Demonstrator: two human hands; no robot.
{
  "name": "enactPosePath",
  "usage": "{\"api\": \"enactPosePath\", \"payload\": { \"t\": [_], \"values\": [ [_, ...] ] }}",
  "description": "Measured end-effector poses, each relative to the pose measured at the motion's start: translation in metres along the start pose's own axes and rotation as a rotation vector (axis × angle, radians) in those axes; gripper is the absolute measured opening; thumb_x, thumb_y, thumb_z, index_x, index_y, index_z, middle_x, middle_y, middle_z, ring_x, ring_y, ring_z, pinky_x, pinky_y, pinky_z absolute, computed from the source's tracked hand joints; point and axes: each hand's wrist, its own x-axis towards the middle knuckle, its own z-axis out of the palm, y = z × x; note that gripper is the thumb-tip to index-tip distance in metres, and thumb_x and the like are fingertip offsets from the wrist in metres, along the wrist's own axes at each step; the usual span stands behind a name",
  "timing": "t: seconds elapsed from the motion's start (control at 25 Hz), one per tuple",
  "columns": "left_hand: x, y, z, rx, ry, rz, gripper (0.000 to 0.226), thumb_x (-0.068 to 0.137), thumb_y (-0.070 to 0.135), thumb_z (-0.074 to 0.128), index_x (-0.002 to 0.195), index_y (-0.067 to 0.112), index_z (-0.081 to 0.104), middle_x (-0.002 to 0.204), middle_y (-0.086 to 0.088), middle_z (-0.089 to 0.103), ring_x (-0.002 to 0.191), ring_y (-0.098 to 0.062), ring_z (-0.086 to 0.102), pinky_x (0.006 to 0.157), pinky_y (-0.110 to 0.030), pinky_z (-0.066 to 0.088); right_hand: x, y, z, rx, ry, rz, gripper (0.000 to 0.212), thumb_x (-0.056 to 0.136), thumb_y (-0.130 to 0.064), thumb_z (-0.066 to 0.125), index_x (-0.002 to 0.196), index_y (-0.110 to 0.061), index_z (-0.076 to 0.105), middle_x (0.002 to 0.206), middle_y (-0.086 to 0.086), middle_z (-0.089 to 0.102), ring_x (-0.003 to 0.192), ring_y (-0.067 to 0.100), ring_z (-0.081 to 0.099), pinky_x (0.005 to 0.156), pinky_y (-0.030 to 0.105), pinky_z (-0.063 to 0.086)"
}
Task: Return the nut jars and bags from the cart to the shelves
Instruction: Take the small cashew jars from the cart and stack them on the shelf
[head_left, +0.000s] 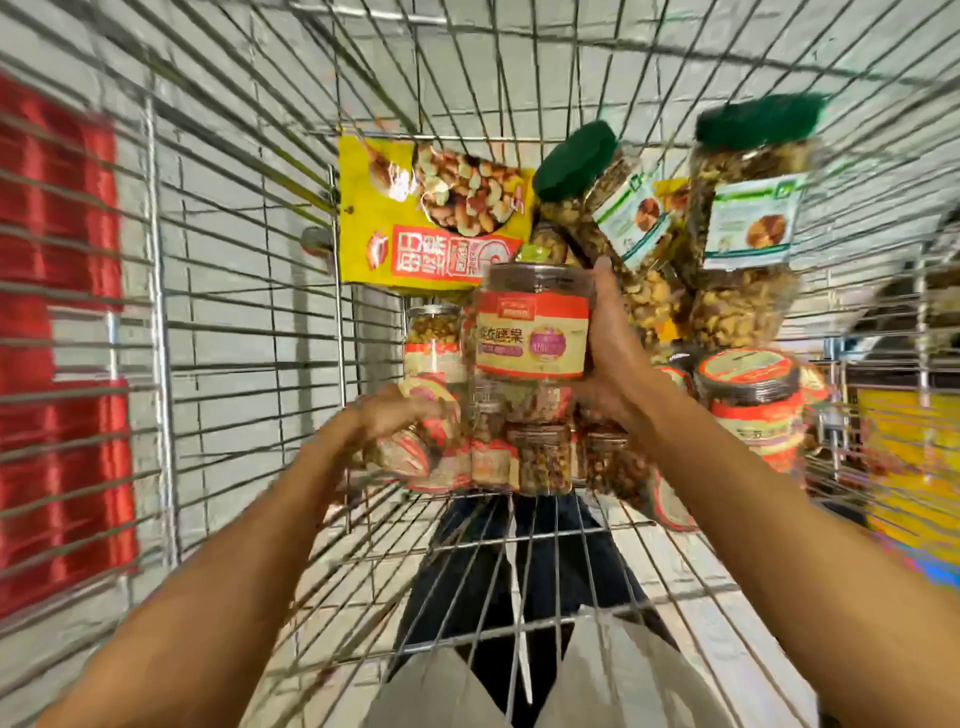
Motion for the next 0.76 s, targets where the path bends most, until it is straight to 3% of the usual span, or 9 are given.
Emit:
{"api": "enactPosePath", "payload": {
  "t": [0.08,0.16,0.24,0.32,0.44,0.52,0.6,0.76],
  "values": [
    [-0.037,0.034,-0.026,-0.284,0.106,0.118,0.026,0.082,0.039,0.067,0.081,0.013,0.066,0.085,-0.006,0.072,0.066,-0.014,0.065,0.061,-0.022,0.05,-0.041,-0.021,-0.004,0.144,0.022,-0.095,0.076,0.092,-0.063,0.009,0.132,-0.015,0.052,0.116,0.02,0.063,0.103,0.036,0.061,0.086,0.049,0.049],
    [-0.076,0.074,-0.037,-0.563,0.071,0.278,0.035,0.076,0.037,0.068,0.097,0.009,0.067,0.096,-0.013,0.072,0.068,-0.019,0.069,0.062,-0.026,0.056,-0.083,-0.036,-0.013,0.298,0.037,-0.181,0.075,0.092,-0.065,0.013,0.131,-0.016,0.053,0.124,0.022,0.059,0.112,0.04,0.057,0.089,0.051,0.047],
    [-0.116,0.115,-0.035,-0.708,-0.024,0.446,0.046,0.068,0.042,0.063,0.103,0.011,0.066,0.094,-0.009,0.073,0.071,-0.018,0.071,0.065,-0.03,0.058,-0.123,-0.044,-0.031,0.438,0.063,-0.269,0.073,0.091,-0.067,0.017,0.128,-0.019,0.056,0.117,0.019,0.064,0.104,0.038,0.061,0.084,0.05,0.05],
    [-0.156,0.158,-0.019,-0.755,-0.149,0.583,0.052,0.065,0.045,0.061,0.105,0.011,0.065,0.096,-0.009,0.073,0.08,-0.021,0.07,0.074,-0.037,0.058,-0.167,-0.049,-0.058,0.585,0.091,-0.385,0.071,0.091,-0.065,0.019,0.123,-0.017,0.06,0.109,0.015,0.068,0.096,0.034,0.066,0.073,0.048,0.056],
    [-0.214,0.214,0.03,-0.768,-0.349,0.739,0.064,0.045,0.049,0.082,0.096,0.011,0.071,0.094,-0.008,0.074,0.082,-0.021,0.071,0.073,-0.039,0.059,-0.233,-0.045,-0.108,0.779,0.1,-0.58,0.077,0.091,-0.066,0.018,0.095,-0.014,0.074,0.091,0.01,0.074,0.078,0.028,0.072,0.052,0.036,0.057],
    [-0.244,0.243,0.071,-0.741,-0.488,0.787,0.08,0.028,0.05,0.089,0.098,0.014,0.073,0.099,-0.008,0.072,0.085,-0.021,0.07,0.077,-0.041,0.056,-0.273,-0.033,-0.145,0.848,0.169,-0.71,0.079,0.089,-0.069,0.016,0.09,-0.016,0.075,0.091,0.008,0.075,0.079,0.027,0.072,0.057,0.04,0.059],
    [-0.267,0.266,0.118,-0.714,-0.611,0.809,0.095,0.026,0.049,0.091,0.112,0.015,0.065,0.108,-0.008,0.069,0.094,-0.023,0.067,0.083,-0.046,0.054,-0.31,-0.017,-0.184,0.921,0.267,-0.821,0.077,0.088,-0.069,0.018,0.096,-0.017,0.073,0.092,0.008,0.075,0.081,0.026,0.072,0.061,0.042,0.059],
    [-0.3,0.3,0.241,-0.553,-0.877,0.821,0.085,0.038,0.05,0.089,0.112,0.016,0.068,0.113,-0.006,0.069,0.105,-0.023,0.064,0.095,-0.049,0.049,-0.382,0.034,-0.277,1.112,0.437,-1.004,0.066,0.091,-0.065,0.019,0.104,-0.018,0.063,0.086,0.006,0.075,0.075,0.024,0.072,0.055,0.039,0.059]
  ]
}}
